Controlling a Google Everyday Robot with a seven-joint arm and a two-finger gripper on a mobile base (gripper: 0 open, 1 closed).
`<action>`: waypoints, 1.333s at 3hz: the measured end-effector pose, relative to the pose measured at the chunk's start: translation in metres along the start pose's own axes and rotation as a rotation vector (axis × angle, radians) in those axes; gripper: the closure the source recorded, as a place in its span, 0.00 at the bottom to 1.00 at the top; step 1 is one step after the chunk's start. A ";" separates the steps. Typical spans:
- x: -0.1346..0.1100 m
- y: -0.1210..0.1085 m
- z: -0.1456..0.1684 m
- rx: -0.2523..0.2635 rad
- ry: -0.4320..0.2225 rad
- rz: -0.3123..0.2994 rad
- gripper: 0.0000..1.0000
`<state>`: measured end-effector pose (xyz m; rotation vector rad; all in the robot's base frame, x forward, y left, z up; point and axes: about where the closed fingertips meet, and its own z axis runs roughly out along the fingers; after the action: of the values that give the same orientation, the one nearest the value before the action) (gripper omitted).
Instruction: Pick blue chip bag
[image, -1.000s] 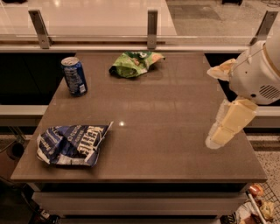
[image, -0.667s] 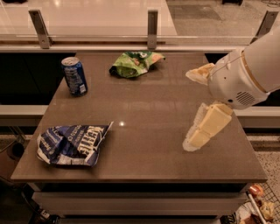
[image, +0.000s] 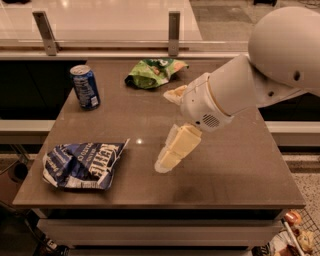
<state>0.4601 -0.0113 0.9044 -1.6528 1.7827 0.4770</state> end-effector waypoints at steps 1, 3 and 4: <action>-0.015 0.006 0.030 -0.022 -0.058 0.000 0.00; -0.051 0.037 0.058 -0.061 -0.088 -0.006 0.00; -0.060 0.037 0.075 -0.084 -0.066 -0.028 0.00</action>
Offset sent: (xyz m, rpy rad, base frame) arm -0.0276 0.0864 -0.0102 0.1193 0.0182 0.0846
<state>0.4392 0.0879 0.8842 -1.6971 1.7103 0.5939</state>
